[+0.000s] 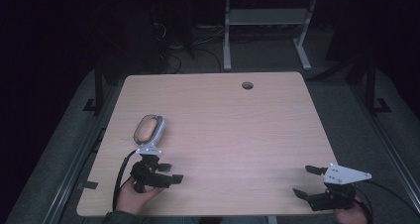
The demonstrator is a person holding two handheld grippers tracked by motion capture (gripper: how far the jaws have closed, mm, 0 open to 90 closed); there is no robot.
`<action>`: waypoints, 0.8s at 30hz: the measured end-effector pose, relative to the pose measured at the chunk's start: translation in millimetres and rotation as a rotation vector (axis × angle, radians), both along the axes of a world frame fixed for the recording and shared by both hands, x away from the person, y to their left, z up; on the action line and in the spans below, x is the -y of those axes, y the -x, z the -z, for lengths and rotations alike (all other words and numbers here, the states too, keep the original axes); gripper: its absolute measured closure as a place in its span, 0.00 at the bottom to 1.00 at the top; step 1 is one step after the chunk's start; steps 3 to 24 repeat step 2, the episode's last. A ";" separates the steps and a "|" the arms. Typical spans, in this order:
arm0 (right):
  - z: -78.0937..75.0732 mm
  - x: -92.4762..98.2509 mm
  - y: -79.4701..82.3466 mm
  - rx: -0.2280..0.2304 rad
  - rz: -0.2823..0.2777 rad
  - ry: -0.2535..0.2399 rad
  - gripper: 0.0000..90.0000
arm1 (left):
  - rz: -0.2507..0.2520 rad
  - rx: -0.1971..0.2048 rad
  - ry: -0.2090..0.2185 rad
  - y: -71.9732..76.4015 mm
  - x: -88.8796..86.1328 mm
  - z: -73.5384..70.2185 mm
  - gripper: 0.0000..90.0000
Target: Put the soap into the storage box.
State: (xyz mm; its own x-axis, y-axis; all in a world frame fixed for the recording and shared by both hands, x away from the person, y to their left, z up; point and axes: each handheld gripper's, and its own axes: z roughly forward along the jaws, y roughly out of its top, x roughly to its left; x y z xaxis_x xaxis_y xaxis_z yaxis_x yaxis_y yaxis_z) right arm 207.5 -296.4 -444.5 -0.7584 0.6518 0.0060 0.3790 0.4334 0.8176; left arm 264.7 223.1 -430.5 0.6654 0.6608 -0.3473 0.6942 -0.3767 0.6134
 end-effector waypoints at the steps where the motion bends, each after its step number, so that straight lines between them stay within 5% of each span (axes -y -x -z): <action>1: 0.0 0.0 0.2 0.000 -0.001 0.001 0.15 | 0.000 0.003 -0.005 1.9 0.2 0.5 0.30; 24: 0.1 0.0 0.2 -0.001 -0.002 0.001 0.15 | -0.001 0.005 -0.004 3.1 0.4 1.1 0.30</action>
